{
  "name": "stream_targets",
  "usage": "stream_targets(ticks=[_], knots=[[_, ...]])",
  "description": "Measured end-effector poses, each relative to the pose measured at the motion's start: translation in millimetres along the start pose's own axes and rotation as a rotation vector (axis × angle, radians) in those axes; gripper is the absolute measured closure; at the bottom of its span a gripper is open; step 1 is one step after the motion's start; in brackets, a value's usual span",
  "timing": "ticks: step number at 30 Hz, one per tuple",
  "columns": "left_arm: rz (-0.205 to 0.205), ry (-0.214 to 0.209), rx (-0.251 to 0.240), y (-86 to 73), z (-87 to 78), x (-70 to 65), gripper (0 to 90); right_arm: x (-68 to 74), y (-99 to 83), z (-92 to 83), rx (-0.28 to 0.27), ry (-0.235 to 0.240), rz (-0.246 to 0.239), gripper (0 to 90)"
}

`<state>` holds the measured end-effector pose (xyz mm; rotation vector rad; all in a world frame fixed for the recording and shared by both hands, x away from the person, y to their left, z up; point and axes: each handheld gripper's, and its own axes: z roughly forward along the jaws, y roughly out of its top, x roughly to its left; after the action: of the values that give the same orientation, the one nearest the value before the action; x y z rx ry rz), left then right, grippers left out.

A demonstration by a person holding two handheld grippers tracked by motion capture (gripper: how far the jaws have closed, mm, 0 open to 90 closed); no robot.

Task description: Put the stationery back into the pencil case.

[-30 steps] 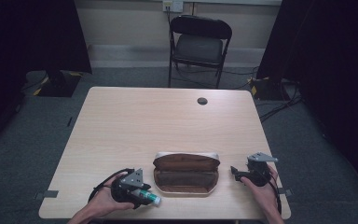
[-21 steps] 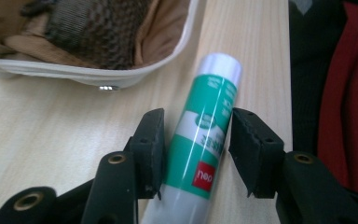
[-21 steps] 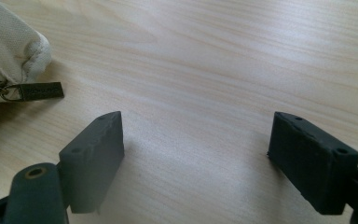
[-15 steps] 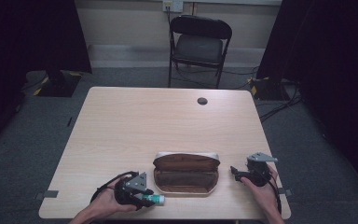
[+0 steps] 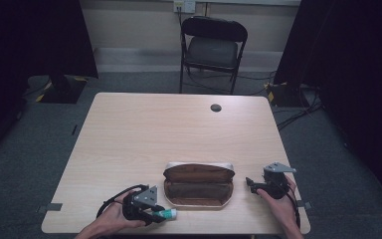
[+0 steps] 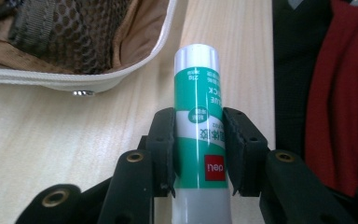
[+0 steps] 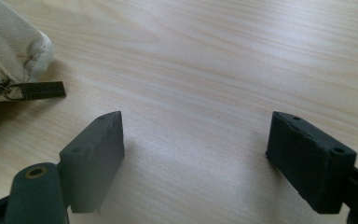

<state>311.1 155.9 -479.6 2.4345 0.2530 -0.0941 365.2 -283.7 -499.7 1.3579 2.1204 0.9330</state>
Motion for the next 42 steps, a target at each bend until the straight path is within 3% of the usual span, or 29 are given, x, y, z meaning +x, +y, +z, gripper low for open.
stream_targets(ticks=[3,5,6,12,20,24,28,32,42], knots=[[-0.014,-0.010,-0.051,-0.7,-1.9,0.4,65.9,-0.1,0.0,0.0,0.000,0.000,-0.001,17.8],[-0.032,-0.007,-0.051,1.2,-8.2,0.2,65.9,0.0,0.0,0.0,0.000,0.000,0.000,17.8],[-0.025,-0.007,-0.069,0.7,-10.0,2.1,65.9,0.0,0.0,0.0,0.000,0.000,0.000,17.8],[-0.078,-0.022,-0.191,-0.3,-20.8,5.6,65.9,0.0,0.0,0.1,-0.001,-0.001,-0.001,17.8],[-0.107,0.033,-0.278,-3.2,-36.4,5.2,65.9,1.0,-0.3,-0.3,0.000,-0.003,0.004,17.8],[-0.104,0.076,-0.296,-1.7,-45.0,4.2,65.9,1.1,-0.2,-0.2,0.001,-0.003,0.004,17.5],[-0.100,0.089,-0.321,1.9,-49.5,5.5,65.9,1.8,-0.2,-0.2,0.002,0.001,0.001,17.6],[-0.085,0.138,-0.294,9.2,-50.3,6.1,65.9,2.0,-0.3,-0.4,0.002,0.000,0.002,17.6],[-0.052,0.147,-0.320,37.7,-48.8,5.8,66.0,2.5,-0.5,-0.6,0.002,-0.001,0.005,17.6]])
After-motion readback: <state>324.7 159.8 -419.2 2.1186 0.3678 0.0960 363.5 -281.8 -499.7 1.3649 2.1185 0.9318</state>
